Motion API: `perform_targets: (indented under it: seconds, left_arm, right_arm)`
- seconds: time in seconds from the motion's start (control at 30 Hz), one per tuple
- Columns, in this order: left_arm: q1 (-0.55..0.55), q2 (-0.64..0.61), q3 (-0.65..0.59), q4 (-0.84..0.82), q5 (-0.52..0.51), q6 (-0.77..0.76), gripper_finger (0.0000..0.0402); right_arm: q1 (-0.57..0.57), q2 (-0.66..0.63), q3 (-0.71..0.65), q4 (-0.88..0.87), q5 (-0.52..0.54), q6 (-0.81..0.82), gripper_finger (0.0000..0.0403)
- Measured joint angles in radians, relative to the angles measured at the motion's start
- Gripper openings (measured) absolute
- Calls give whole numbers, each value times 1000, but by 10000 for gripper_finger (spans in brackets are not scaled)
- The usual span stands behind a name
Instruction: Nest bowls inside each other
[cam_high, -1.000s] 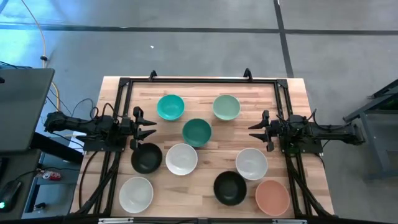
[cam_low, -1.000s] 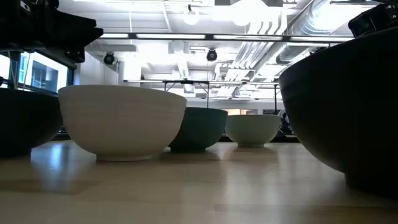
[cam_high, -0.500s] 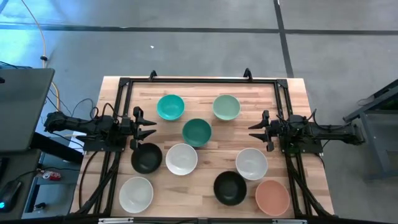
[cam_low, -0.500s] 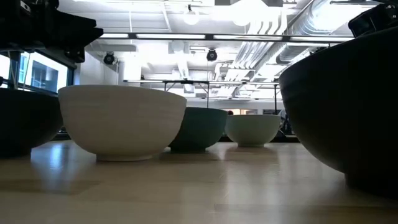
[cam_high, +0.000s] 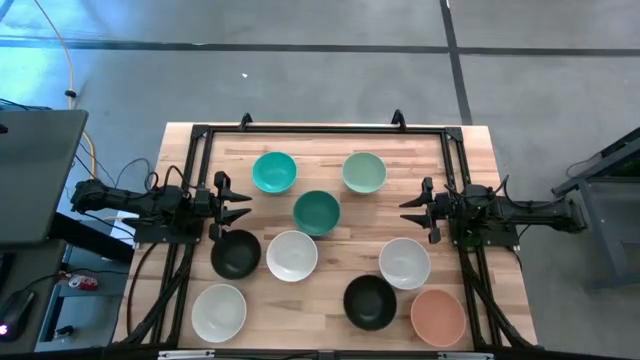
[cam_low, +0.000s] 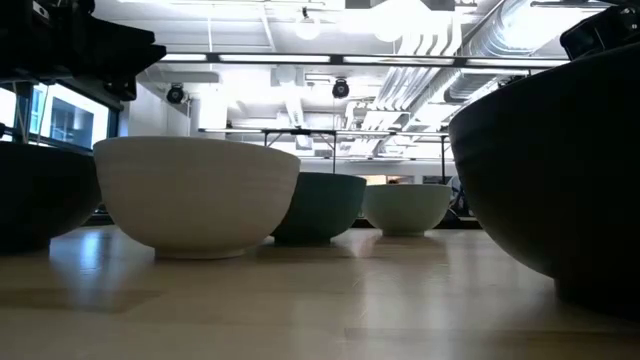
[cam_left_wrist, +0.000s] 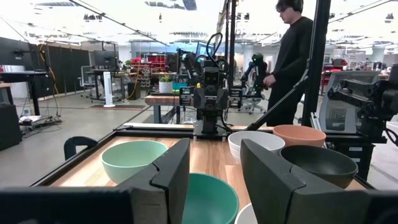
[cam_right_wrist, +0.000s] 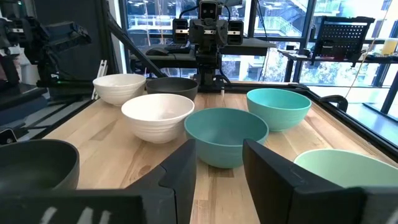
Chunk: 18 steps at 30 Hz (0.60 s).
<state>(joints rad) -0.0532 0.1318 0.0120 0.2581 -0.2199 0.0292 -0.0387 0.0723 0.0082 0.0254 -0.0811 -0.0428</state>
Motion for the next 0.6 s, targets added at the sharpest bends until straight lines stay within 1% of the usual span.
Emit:
perform_targets:
  seconds: [0.03, 0.07, 0.2, 0.23, 0.3, 0.37, 0.5, 0.53, 0.6]
  left_arm:
    - [0, 0, 0, 0, 0, 0, 131]
    - [0, 0, 0, 0, 0, 0, 131]
    - [0, 0, 0, 0, 0, 0, 131]
    - [0, 0, 0, 0, 0, 0, 131]
    - [0, 0, 0, 0, 0, 0, 131]
    - [0, 0, 0, 0, 0, 0, 131]
    - [0, 0, 0, 0, 0, 0, 131]
    - [0, 0, 0, 0, 0, 0, 131]
    - [0, 0, 0, 0, 0, 0, 131]
  right_arm:
    - [0, 0, 0, 0, 1, -9, 124]
    - [0, 0, 0, 0, 10, -52, 124]
    - [0, 0, 0, -1, 85, -307, 124]
    - [0, 0, 0, -4, 95, -344, 124]
    - [0, 0, 0, -7, 105, -365, 124]
    - [0, 0, 0, -7, 105, -340, 124]
    - [0, 0, 0, -7, 104, -241, 124]
    - [0, 0, 0, -6, 100, -204, 124]
    - [0, 0, 0, 0, 68, -39, 124]
